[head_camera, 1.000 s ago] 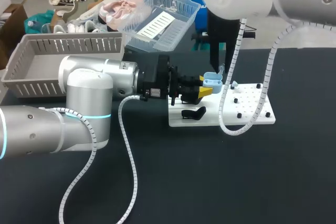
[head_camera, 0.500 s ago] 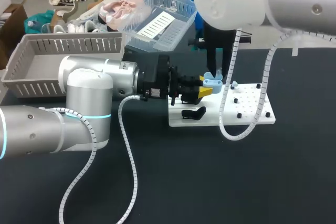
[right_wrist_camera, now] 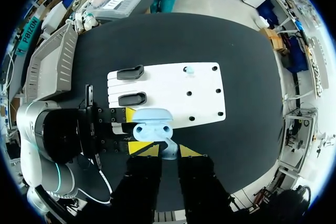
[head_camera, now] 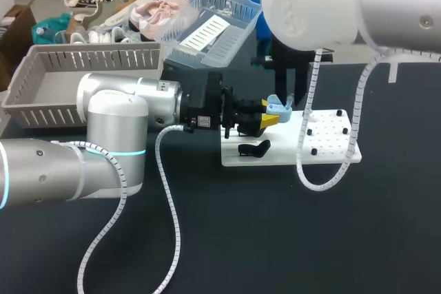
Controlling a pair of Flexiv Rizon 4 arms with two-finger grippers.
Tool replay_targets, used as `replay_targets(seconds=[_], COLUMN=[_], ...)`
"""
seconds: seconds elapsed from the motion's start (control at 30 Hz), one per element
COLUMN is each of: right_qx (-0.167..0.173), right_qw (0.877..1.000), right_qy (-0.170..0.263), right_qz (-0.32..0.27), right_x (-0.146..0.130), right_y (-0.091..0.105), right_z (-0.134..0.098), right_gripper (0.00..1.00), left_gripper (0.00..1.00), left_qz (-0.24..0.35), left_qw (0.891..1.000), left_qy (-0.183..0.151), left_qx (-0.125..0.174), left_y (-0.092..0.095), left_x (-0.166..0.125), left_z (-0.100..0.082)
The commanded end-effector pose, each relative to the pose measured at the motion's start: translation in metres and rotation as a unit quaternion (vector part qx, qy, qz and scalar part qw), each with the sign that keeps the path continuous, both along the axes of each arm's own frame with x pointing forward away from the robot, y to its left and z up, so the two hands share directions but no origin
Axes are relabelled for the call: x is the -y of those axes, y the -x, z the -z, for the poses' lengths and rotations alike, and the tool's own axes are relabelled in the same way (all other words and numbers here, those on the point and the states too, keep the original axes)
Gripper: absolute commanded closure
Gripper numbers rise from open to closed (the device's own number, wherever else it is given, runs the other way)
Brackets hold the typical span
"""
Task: Pick up each earbud case from the left stands, insert the matching earbuds, close the lid, and place the case in the box.
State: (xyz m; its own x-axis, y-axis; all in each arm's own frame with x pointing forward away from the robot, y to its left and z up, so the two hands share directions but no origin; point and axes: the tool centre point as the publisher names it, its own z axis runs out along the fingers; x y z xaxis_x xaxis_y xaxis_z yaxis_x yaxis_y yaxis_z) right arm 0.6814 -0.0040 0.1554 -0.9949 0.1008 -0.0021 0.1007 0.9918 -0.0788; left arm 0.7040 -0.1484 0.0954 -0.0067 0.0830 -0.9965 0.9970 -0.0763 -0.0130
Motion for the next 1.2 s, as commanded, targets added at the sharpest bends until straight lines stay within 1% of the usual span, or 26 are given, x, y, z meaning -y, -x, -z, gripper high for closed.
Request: replay_targets(seconds=[0.03, 0.7, 1.2], right_qx=[0.002, -0.001, -0.006], right_qw=[1.0, 1.0, 1.0], right_qy=[-0.001, 0.003, 0.013], right_qz=[-0.001, -0.004, -0.004], right_x=[0.001, -0.001, 0.0], right_y=[0.002, -0.007, -0.01], right_z=[0.003, 0.009, 0.014], right_gripper=[1.0, 1.0, 1.0], left_gripper=[1.0, 1.0, 1.0], left_qz=[0.0, 0.0, 0.0], left_qw=[1.0, 1.0, 1.0], left_qy=[0.001, 0.001, 0.001], left_qx=[0.001, 0.001, 0.001], left_y=[0.0, 0.0, 0.0], left_x=[0.0, 0.0, 0.0], left_z=[0.001, 0.001, 0.001])
